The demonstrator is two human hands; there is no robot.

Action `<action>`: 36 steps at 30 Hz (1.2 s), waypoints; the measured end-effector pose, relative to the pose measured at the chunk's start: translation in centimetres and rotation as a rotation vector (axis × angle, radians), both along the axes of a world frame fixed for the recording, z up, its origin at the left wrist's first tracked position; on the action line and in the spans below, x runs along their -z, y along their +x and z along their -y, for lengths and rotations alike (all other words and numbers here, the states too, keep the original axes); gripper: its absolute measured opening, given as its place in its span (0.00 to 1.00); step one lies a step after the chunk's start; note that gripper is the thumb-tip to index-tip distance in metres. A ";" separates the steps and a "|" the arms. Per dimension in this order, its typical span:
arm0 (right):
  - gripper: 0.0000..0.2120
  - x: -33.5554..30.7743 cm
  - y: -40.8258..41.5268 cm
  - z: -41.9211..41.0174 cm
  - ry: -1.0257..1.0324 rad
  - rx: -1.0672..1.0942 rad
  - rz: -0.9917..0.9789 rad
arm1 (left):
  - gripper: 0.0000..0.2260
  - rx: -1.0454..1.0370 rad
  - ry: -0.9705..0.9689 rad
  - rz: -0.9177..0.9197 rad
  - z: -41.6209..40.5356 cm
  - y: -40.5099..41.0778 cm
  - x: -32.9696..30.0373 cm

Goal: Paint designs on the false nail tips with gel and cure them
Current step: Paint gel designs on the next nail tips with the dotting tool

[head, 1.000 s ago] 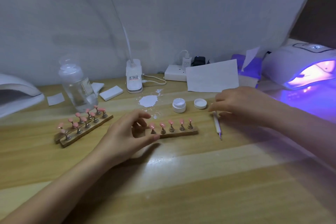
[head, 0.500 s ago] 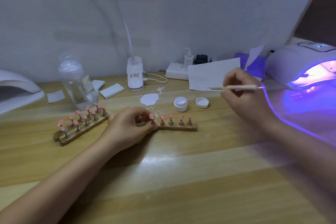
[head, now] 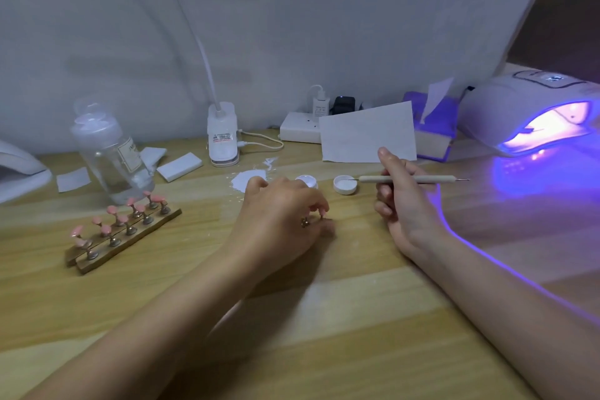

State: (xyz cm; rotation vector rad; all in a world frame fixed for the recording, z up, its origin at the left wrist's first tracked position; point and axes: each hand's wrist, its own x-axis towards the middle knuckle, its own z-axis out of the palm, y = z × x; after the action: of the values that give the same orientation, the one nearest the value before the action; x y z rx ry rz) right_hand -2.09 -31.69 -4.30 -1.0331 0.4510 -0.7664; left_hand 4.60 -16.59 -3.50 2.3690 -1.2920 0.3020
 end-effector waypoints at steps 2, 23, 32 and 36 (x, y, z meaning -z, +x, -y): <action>0.18 -0.1 0.0 -0.1 0.006 -0.009 -0.003 | 0.06 -0.003 0.014 0.018 0.2 0.1 0.0; 0.16 -0.1 -0.2 -0.4 -0.035 -0.025 -0.053 | 0.01 0.298 -0.247 -0.269 -3.1 -3.3 0.2; 0.16 -0.1 -0.1 -0.5 -0.068 -0.019 -0.068 | 0.05 0.173 -0.329 -0.542 -2.4 -2.4 1.1; 0.17 -0.1 -0.1 -0.5 -0.067 -0.010 -0.056 | 0.04 0.132 -0.344 -0.546 -1.3 -2.4 1.1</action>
State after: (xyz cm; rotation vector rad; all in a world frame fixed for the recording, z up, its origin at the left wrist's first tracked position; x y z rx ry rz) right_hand -2.15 -31.15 -4.21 -1.1204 0.4702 -0.7488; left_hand 2.22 -15.31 -4.56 1.8823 -1.0275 -0.1488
